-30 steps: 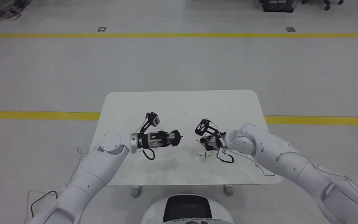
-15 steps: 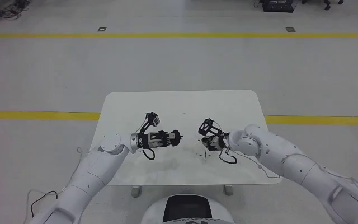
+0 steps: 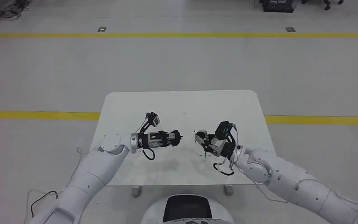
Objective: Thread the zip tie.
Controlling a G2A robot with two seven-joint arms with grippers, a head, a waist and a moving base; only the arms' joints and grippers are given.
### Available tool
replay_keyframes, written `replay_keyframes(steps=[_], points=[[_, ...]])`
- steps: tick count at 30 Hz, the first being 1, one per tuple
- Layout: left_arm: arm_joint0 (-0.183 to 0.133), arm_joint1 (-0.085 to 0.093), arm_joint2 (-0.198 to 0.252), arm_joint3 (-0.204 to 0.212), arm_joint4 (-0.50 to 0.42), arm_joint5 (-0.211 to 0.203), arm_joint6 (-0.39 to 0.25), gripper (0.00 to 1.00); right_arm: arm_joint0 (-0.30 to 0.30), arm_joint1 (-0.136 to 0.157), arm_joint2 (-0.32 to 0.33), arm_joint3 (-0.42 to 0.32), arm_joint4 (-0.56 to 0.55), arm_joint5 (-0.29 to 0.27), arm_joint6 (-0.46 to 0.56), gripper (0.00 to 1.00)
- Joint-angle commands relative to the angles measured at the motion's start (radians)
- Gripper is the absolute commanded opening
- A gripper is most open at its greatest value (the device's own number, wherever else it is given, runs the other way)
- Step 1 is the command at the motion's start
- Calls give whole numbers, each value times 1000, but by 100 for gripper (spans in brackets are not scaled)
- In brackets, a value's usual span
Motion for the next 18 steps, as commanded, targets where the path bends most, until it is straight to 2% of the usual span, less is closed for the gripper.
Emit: replay_keyframes(steps=[1,5,11,13,18], points=[[0,0,0,0,0,0,0,0,-2,19,-30,-17,-11,0,-72,0],[0,0,0,0,0,0,0,0,32,55,-123,-35,-18,0,-157,0],[0,0,0,0,0,0,0,0,106,82,-242,-48,23,0,-270,0],[0,0,0,0,0,0,0,0,105,84,-246,-71,36,0,-292,0],[0,0,0,0,0,0,0,0,106,84,-246,-71,37,0,-289,0]])
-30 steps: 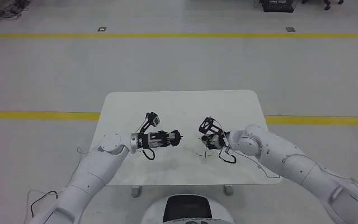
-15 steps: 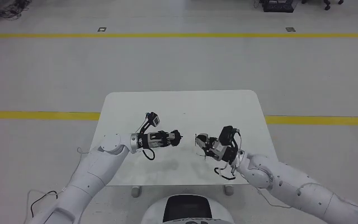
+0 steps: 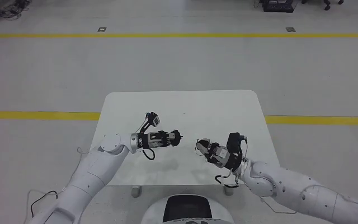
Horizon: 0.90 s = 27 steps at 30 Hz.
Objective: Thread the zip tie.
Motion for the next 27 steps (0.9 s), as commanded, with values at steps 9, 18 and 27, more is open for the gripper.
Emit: replay_keyframes(steps=[9,18,27], points=[[0,0,0,0,0,0,0,0,-39,-8,36,6,27,0,-90,0],[0,0,0,0,0,0,0,0,-142,-37,38,14,42,0,-391,0],[0,0,0,0,0,0,0,0,-116,-113,0,39,141,0,-442,0]])
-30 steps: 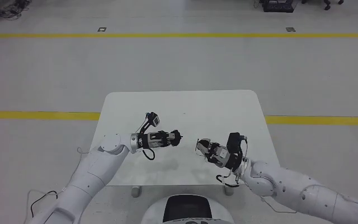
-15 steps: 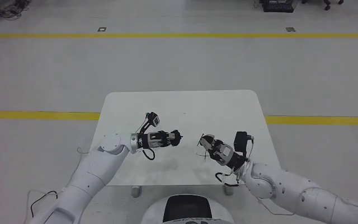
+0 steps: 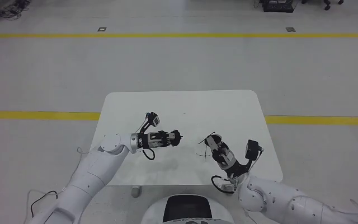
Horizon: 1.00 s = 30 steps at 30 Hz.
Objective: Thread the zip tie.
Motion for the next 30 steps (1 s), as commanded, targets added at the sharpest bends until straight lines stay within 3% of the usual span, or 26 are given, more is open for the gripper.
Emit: replay_keyframes(steps=[1,4,24,27,30], points=[[0,0,0,0,0,0,0,0,9,-22,0,8,32,0,9,0],[0,0,0,0,0,0,0,0,17,-45,0,20,53,0,31,0],[0,0,0,0,0,0,0,0,17,-45,0,20,53,0,31,0],[23,1,0,-17,14,0,57,0,17,-45,0,20,53,0,31,0],[79,7,-26,-78,93,0,154,0,17,-45,0,20,53,0,31,0]])
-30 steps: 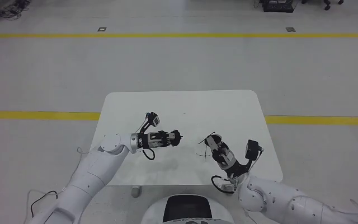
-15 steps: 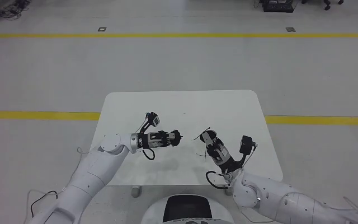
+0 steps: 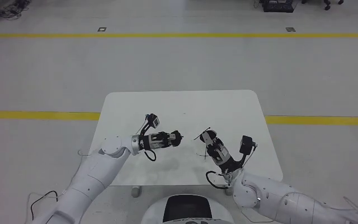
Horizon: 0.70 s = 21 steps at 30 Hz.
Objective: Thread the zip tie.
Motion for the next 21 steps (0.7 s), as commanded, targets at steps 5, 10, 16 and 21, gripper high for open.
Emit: replay_keyframes(steps=[5,10,16,21], points=[[144,8,-66,-147,135,0,199,0,-28,-9,36,-1,25,0,42,0],[219,4,-103,-228,157,0,247,0,-59,-22,70,-3,38,0,70,0],[264,-12,-136,-273,165,0,267,0,-63,-24,74,-4,38,0,74,0],[281,-26,-154,-280,184,0,269,0,-63,-24,74,-4,38,0,74,0]])
